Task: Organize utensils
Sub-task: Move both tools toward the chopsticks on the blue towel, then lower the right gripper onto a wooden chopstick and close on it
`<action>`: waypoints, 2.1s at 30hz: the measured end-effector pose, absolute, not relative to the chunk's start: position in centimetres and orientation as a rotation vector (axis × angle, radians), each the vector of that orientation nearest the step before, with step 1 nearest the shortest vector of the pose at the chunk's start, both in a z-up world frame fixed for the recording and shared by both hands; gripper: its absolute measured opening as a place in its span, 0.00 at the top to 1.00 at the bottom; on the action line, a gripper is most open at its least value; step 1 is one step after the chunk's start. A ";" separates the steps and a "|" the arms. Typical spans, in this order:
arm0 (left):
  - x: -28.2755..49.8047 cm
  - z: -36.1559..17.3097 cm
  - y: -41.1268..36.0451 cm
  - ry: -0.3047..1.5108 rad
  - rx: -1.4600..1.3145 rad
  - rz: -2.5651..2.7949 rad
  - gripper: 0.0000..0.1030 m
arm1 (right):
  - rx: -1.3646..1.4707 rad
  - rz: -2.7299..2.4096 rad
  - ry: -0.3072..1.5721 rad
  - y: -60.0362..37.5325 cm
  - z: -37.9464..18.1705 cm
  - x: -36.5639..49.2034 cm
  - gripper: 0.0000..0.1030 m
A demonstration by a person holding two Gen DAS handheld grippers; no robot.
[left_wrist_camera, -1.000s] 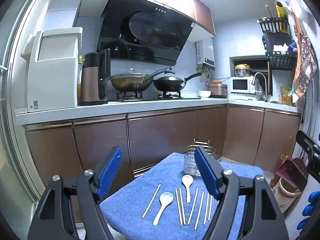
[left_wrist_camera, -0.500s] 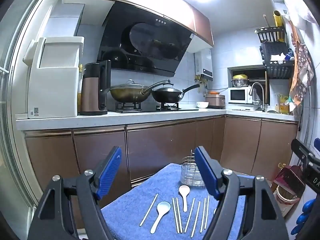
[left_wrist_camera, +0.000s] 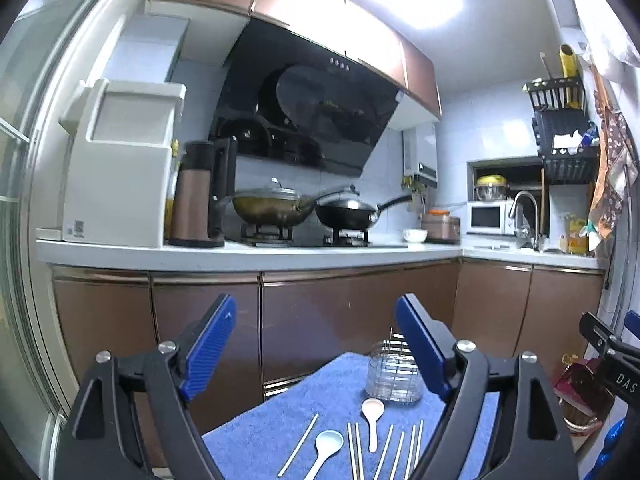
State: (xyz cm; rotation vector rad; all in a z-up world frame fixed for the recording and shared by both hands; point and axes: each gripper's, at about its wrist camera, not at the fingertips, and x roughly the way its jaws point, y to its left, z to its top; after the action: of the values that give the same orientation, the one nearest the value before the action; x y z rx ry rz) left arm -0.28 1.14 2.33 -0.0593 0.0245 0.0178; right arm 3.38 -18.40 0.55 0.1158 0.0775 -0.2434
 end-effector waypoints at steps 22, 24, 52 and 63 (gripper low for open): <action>12.0 -2.1 1.5 0.417 -0.090 -0.102 0.21 | 0.167 -0.195 0.266 -22.2 -1.4 13.1 0.00; 13.7 -3.1 1.3 0.483 -0.091 -0.127 0.21 | 0.163 -0.189 0.300 -22.2 -2.0 14.1 0.00; 36.0 -20.3 -4.2 1.371 -0.081 -0.291 0.78 | 0.482 0.163 1.083 -24.4 -19.8 32.6 0.68; 37.9 -23.8 -4.3 1.460 -0.078 -0.241 0.90 | 0.432 0.135 1.166 -24.5 -21.7 36.2 0.76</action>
State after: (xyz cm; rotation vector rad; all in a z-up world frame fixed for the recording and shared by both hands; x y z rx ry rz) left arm 37.92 -4.31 -23.83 -0.0782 1.4605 -0.2414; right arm 36.24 -24.48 -21.74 0.4324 1.1664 0.1347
